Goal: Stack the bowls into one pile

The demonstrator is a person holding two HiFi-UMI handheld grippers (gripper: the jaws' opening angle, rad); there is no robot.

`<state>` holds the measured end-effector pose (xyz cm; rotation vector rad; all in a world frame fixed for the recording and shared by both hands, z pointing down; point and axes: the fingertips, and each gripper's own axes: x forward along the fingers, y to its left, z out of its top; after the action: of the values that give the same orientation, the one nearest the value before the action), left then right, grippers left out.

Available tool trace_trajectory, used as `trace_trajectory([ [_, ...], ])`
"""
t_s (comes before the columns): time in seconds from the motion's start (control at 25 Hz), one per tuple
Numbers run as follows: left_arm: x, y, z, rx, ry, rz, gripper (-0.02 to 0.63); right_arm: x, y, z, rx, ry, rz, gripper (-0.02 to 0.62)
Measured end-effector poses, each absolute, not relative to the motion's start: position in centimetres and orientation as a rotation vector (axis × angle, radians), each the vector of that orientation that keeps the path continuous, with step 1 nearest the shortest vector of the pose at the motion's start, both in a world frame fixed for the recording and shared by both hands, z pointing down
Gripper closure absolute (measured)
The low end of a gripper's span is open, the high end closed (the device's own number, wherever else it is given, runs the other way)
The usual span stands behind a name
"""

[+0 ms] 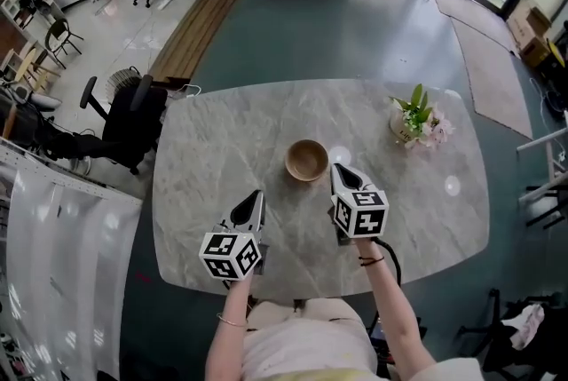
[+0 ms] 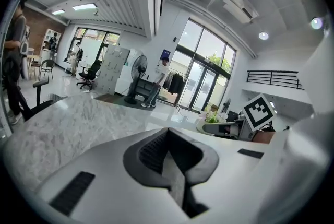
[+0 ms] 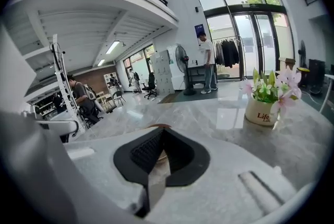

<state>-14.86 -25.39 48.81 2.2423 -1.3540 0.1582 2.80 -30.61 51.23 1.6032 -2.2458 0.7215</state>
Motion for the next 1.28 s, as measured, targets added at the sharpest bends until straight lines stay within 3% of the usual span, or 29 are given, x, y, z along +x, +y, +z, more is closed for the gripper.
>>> trace_trajectory([
  [0.56, -16.0, -23.0, 41.1, 2.398, -1.479, 0.047, 0.606, 3.0, -25.4, 42.6, 1.615, -2.600, 0.728, 0.589],
  [1.28, -18.9, -20.7, 33.6, 2.481, -1.663, -0.095, 0.606, 6.2, -21.4, 33.6, 1.761, -2.775, 0.485, 0.589],
])
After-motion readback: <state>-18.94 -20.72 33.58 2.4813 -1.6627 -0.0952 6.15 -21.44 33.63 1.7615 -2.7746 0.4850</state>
